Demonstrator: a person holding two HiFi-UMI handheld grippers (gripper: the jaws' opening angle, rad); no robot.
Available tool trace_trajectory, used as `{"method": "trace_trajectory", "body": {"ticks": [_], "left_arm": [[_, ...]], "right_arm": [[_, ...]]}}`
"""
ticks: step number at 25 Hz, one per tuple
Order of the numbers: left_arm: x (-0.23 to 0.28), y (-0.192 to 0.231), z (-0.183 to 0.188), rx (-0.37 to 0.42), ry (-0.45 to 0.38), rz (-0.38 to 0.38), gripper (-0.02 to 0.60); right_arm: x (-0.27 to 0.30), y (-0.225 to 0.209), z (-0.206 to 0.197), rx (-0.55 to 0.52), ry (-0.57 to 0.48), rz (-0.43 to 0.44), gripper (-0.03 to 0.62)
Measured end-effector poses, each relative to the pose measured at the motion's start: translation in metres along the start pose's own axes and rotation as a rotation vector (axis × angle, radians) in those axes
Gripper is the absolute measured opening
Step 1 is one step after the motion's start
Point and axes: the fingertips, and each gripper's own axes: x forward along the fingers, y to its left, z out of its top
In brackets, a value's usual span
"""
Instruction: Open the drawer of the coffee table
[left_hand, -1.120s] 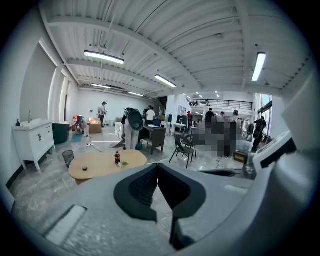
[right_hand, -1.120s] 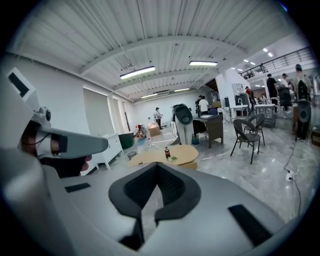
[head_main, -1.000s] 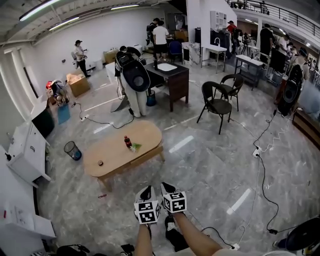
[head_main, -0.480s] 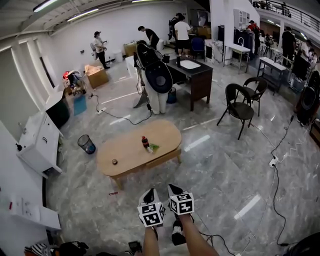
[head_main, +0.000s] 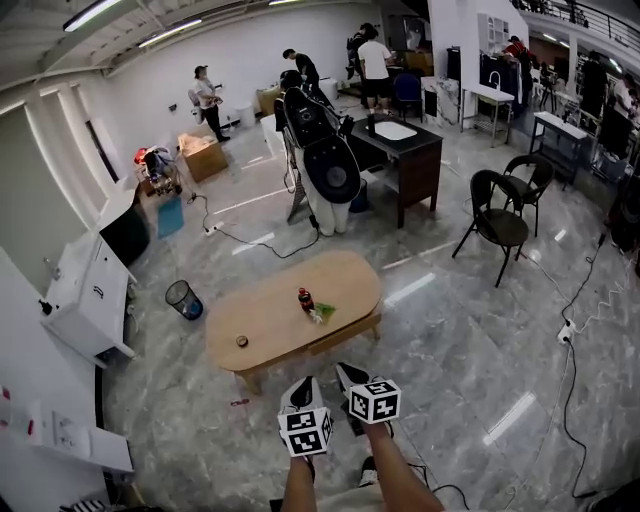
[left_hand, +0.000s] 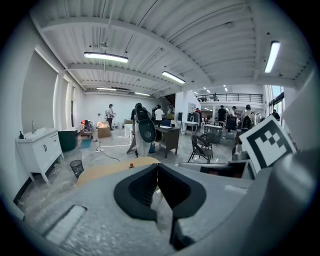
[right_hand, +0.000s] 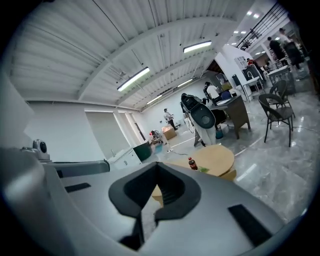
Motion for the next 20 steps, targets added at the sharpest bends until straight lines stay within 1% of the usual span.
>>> {"method": "trace_trajectory", "body": {"ticks": [2,5,7,9,11,14,17,20], "left_arm": [[0.011,0.011,0.005,-0.018,-0.011,0.011,0.011],[0.026,0.016,0.004,-0.021,-0.002,0.013,0.011],[0.036,0.015,0.004,-0.035,0.000,0.016,0.011],[0.046,0.010,0.007,-0.047,-0.010,0.010,0.011],[0.057,0.004,0.011,-0.043,-0.019,-0.007,0.011],[0.072,0.004,0.012,-0.047,-0.007,-0.024,0.011],[0.085,0.001,0.014,-0.068,-0.003,-0.043,0.011],[0.089,-0.004,0.023,-0.057,0.013,-0.052,0.011]], "right_arm": [[0.013,-0.004,0.006,0.026,-0.005,0.025,0.015],[0.020,-0.013,0.015,0.111,-0.015,0.074,0.015],[0.020,-0.021,0.020,0.097,-0.007,0.080,0.015],[0.019,-0.031,0.023,0.073,-0.005,0.070,0.015],[0.018,-0.041,0.026,0.067,-0.007,0.055,0.015],[0.021,-0.054,0.027,0.063,0.025,0.020,0.015],[0.017,-0.072,0.042,0.112,0.007,-0.005,0.015],[0.012,-0.081,0.062,0.151,-0.022,-0.021,0.015]]}}
